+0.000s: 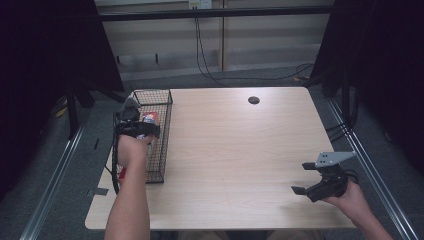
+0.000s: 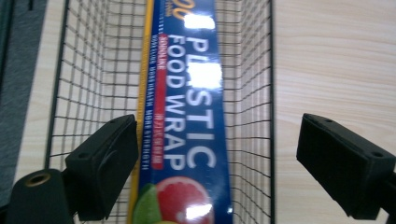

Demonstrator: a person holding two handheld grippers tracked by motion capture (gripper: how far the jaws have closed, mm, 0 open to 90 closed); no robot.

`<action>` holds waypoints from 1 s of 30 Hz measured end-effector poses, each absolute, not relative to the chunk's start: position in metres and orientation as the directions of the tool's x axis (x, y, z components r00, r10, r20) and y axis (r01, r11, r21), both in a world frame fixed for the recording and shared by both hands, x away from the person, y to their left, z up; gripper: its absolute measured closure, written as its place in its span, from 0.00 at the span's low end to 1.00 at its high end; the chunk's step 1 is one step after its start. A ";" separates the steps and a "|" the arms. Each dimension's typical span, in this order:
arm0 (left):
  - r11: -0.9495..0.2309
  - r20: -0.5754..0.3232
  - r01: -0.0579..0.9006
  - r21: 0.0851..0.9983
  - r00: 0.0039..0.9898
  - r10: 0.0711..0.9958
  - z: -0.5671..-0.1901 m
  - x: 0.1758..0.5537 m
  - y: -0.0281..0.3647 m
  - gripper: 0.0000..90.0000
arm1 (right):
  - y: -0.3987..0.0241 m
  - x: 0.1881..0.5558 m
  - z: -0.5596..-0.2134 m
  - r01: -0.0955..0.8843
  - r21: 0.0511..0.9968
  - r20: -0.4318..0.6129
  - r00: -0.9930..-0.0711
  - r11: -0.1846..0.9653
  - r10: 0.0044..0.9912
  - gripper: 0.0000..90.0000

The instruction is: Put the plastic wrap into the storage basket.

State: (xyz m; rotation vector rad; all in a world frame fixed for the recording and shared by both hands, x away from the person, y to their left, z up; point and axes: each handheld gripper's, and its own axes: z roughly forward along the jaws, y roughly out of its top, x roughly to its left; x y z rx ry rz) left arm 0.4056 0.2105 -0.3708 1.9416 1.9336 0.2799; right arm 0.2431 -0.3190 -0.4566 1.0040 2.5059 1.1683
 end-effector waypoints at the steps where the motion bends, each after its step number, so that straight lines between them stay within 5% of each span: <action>1: 0.017 -0.127 0.912 0.411 0.038 0.991 -0.368 0.405 0.209 0.14 | -0.319 0.243 -0.456 0.498 0.737 0.099 -0.748 0.457 0.656 0.03; 30: -0.082 -0.216 0.867 0.492 0.212 0.953 -0.351 0.394 0.164 0.09 | -0.313 0.246 -0.455 0.491 0.740 0.103 -0.758 0.460 0.644 0.03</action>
